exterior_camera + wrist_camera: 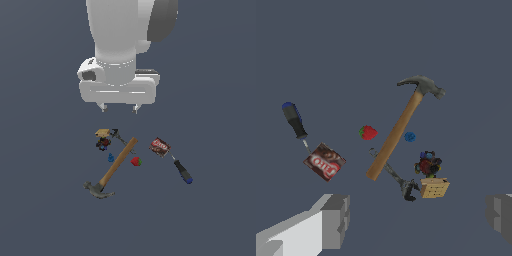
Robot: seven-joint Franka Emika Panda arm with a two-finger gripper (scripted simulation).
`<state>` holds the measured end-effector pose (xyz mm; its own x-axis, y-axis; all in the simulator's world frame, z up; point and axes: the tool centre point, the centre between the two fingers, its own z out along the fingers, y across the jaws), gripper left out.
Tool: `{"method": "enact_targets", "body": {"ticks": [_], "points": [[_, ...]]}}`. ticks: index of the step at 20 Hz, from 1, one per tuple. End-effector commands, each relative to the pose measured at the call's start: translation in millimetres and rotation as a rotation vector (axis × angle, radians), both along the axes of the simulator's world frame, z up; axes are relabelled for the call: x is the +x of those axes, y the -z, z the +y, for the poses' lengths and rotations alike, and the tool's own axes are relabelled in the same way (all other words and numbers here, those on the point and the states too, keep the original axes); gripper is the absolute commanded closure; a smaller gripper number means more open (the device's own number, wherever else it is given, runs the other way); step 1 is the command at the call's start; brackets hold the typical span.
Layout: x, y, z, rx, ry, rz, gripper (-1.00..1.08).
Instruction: Pick up a designated object from a clutter of objects.
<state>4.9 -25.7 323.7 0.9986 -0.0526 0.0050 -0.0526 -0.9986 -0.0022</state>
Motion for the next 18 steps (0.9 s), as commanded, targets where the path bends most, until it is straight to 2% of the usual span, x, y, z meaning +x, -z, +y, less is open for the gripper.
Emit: {"method": "enact_targets", "body": {"ticks": [1, 10, 18], "points": [[0.0, 0.0, 0.0, 0.0, 0.0, 0.0, -0.92], [0.8, -8.0, 8.1, -0.032, -0.021, -0.016, -0.92], [1.9, -6.5, 9.9, -0.034, -0.024, -0.016, -0.92]]}}
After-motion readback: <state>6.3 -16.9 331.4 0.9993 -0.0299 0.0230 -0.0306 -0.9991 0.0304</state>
